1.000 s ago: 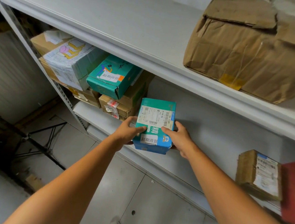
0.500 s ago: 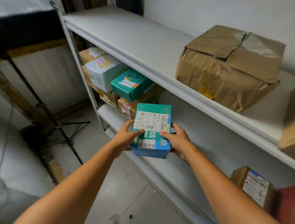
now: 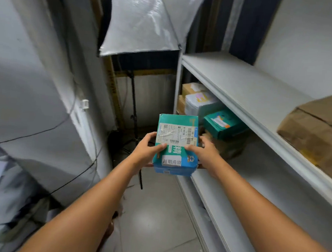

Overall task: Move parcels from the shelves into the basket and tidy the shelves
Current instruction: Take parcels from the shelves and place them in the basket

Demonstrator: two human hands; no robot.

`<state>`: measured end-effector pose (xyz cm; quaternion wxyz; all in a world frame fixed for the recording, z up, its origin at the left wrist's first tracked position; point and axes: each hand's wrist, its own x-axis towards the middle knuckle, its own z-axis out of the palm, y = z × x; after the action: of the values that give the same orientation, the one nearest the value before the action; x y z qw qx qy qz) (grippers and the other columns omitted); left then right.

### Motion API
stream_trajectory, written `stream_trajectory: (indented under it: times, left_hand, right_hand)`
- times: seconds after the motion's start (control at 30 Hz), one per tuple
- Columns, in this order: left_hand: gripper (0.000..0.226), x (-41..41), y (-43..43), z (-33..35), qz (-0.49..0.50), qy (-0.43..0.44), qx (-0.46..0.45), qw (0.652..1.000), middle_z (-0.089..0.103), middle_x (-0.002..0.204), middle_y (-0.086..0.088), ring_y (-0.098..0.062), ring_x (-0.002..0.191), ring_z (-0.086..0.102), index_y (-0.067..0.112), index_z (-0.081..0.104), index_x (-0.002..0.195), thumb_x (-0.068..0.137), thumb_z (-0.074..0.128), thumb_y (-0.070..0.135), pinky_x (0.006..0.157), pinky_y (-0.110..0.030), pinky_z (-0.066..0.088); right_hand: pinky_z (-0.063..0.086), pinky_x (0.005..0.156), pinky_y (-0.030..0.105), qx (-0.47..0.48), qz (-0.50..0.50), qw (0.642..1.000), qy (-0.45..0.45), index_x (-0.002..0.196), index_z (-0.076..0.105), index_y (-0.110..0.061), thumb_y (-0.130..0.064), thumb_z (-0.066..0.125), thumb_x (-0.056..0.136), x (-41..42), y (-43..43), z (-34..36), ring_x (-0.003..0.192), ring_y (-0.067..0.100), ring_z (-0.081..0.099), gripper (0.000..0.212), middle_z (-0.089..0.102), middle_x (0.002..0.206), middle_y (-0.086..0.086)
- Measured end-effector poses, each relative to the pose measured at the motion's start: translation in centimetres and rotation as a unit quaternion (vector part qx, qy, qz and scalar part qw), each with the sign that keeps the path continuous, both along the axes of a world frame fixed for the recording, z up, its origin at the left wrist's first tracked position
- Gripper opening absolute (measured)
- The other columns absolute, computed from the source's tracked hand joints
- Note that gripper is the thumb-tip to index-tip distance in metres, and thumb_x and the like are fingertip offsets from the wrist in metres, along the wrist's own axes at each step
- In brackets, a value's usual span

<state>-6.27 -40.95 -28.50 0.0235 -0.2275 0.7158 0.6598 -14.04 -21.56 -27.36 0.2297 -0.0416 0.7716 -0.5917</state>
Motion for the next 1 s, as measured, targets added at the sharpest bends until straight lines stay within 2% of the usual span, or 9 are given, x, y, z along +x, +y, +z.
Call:
stream_trajectory:
  times: [0.17,0.3,0.4,0.5,0.6,0.67,0.77,0.87,1.0]
  left_hand:
    - [0.053,3.4,-6.5,0.0,0.085,0.023,-0.008,0.996,0.065,0.110,0.003,-0.008,0.087,0.067,0.033,0.039,0.135,0.092,0.067,0.024,0.056,-0.028,0.056]
    - [0.063,6.6,-10.4,0.0,0.152,0.030,-0.020,0.988,0.064,0.119,-0.008,-0.022,0.100,0.069,0.030,0.039,0.140,0.087,0.072,0.029,0.073,-0.041,0.061]
    - [0.047,9.4,-11.8,0.1,0.208,0.021,-0.018,0.978,0.066,0.115,-0.003,-0.019,0.094,0.069,0.037,0.042,0.131,0.093,0.066,0.024,0.065,-0.039,0.060]
    - [0.051,12.3,-11.9,-0.1,0.268,0.014,-0.033,0.963,0.066,0.110,-0.004,-0.019,0.089,0.071,0.036,0.042,0.133,0.092,0.068,0.022,0.063,-0.039,0.060]
    - [0.059,15.7,-10.5,-0.8,0.336,0.017,-0.039,0.941,0.062,0.104,0.000,-0.011,0.079,0.070,0.026,0.038,0.141,0.091,0.068,0.016,0.063,-0.030,0.058]
    - [0.064,18.2,-8.9,-1.4,0.382,0.015,-0.032,0.923,0.062,0.112,-0.003,-0.012,0.082,0.070,0.025,0.038,0.144,0.090,0.070,0.015,0.069,-0.032,0.059]
    - [0.068,22.5,-6.5,-1.9,0.438,0.018,-0.041,0.898,0.061,0.123,-0.001,-0.011,0.088,0.070,0.022,0.039,0.146,0.088,0.072,0.012,0.076,-0.036,0.060]
    - [0.068,27.2,-4.0,-1.7,0.491,0.015,-0.052,0.869,0.062,0.126,-0.009,-0.025,0.095,0.070,0.022,0.040,0.145,0.087,0.073,0.009,0.080,-0.045,0.060]
    - [0.068,34.1,-0.8,-0.6,0.560,0.007,-0.017,0.828,0.066,0.116,-0.010,-0.020,0.080,0.072,0.026,0.037,0.145,0.089,0.070,0.008,0.061,-0.036,0.061]
  right_hand:
    - [0.059,0.062,0.035,0.005,0.082,0.996,0.025,0.119,0.049,-0.017,-0.023,0.074,0.088,0.7,-8.1,1.2,0.091,0.015,0.070,0.040,0.067,0.109,0.002]
    - [0.060,0.059,0.032,-0.004,0.159,0.987,0.026,0.118,0.048,-0.018,-0.027,0.075,0.087,2.0,-12.9,1.3,0.089,0.015,0.070,0.042,0.067,0.104,0.003]
    - [0.062,0.070,0.035,-0.016,0.216,0.976,0.023,0.122,0.049,-0.020,-0.027,0.075,0.087,3.1,-15.6,0.9,0.096,0.016,0.069,0.044,0.067,0.111,0.005]
    - [0.061,0.078,0.041,-0.021,0.276,0.961,0.022,0.122,0.050,-0.027,-0.026,0.076,0.085,4.2,-17.5,0.3,0.097,0.017,0.070,0.045,0.069,0.109,0.003]
    - [0.061,0.069,0.033,-0.022,0.330,0.944,0.017,0.121,0.053,-0.027,-0.025,0.077,0.085,6.3,-18.2,-0.1,0.091,0.015,0.071,0.043,0.070,0.102,0.000]
    - [0.058,0.064,0.029,-0.017,0.365,0.930,0.020,0.122,0.054,-0.023,-0.023,0.077,0.085,7.9,-18.2,-0.6,0.089,0.015,0.071,0.043,0.071,0.100,0.001]
    - [0.062,0.074,0.036,-0.005,0.420,0.907,-0.003,0.117,0.052,-0.024,-0.021,0.077,0.085,11.0,-17.9,-1.1,0.089,0.018,0.073,0.041,0.070,0.104,0.004]
    - [0.062,0.069,0.033,0.001,0.480,0.877,-0.014,0.117,0.049,-0.025,-0.019,0.076,0.086,14.7,-17.9,-0.9,0.083,0.016,0.073,0.041,0.069,0.102,0.003]
    - [0.062,0.063,0.033,-0.003,0.547,0.837,-0.014,0.118,0.050,-0.025,-0.019,0.078,0.085,21.0,-18.4,-0.7,0.079,0.017,0.074,0.044,0.070,0.102,0.004]
